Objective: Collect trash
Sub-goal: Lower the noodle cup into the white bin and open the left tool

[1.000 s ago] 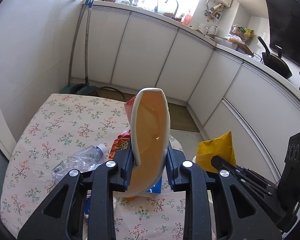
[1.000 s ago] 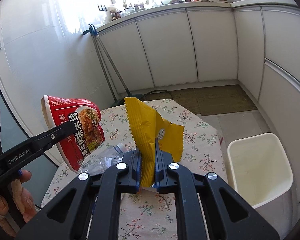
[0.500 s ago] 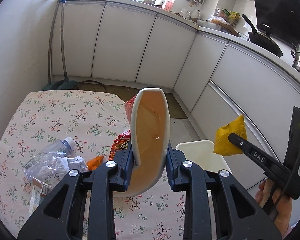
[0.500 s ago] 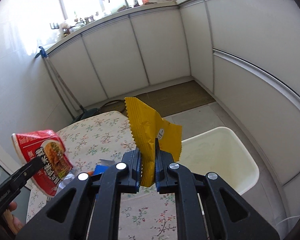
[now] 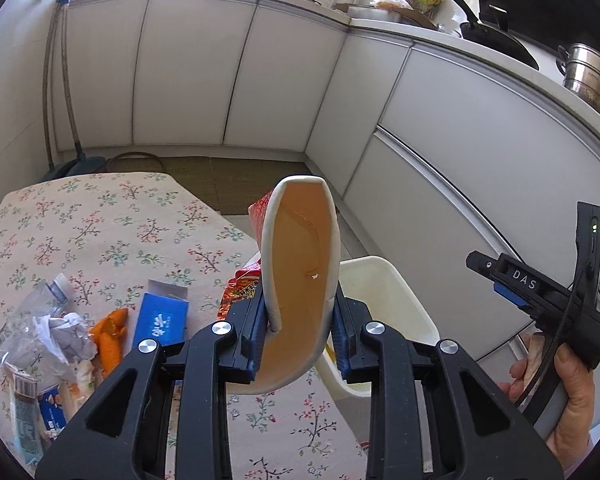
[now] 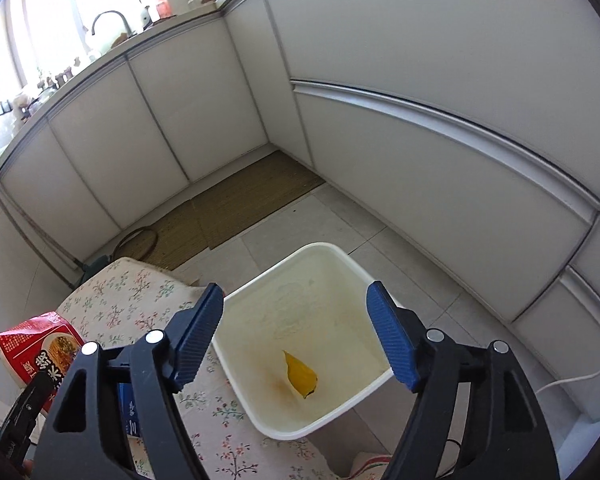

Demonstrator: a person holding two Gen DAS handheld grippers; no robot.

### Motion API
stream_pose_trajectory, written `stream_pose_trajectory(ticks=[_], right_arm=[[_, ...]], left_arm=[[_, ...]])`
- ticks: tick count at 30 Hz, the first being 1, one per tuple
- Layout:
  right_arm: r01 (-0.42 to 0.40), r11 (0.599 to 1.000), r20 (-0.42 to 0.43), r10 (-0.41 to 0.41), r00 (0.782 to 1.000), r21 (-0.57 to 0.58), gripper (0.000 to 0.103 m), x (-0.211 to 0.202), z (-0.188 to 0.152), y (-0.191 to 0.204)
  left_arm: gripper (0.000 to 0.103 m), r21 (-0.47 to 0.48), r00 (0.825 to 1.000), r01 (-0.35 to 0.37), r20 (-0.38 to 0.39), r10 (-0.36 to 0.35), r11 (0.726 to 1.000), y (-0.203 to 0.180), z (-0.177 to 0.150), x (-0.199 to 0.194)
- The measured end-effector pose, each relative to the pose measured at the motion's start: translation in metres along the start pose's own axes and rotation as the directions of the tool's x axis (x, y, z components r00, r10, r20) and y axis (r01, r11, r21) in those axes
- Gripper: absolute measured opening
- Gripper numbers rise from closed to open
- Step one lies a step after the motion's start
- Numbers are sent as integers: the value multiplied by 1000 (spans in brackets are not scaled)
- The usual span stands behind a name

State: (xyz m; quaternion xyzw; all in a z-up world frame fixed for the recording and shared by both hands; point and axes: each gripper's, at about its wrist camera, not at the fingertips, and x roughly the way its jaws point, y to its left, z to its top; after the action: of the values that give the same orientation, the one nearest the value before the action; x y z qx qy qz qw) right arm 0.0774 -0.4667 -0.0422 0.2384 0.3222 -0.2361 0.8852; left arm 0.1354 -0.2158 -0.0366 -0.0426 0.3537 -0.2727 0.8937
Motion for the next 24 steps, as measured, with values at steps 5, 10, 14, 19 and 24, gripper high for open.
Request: stream_pose_trajectory(ticks=[5, 10, 14, 19, 24], right_arm=[[54, 993, 32, -57, 998, 102, 89, -10, 13, -35], [62, 969, 27, -71, 997, 241, 91, -17, 19, -76], [70, 953, 25, -81, 996, 294, 91, -18, 23, -93], [89, 949, 16, -98, 995, 303, 91, -17, 23, -102], [110, 950, 48, -129, 991, 293, 91, -25, 27, -109]], left_arm=[[27, 31, 997, 43, -68, -41, 999, -32, -6, 33], [27, 14, 985, 84, -150, -81, 996, -58, -8, 70], [27, 8, 975, 100, -198, -97, 995, -75, -6, 96], [30, -1, 963, 125, -239, -122, 992, -89, -3, 119], [44, -25, 957, 133, -257, -135, 991, -96, -1, 132]])
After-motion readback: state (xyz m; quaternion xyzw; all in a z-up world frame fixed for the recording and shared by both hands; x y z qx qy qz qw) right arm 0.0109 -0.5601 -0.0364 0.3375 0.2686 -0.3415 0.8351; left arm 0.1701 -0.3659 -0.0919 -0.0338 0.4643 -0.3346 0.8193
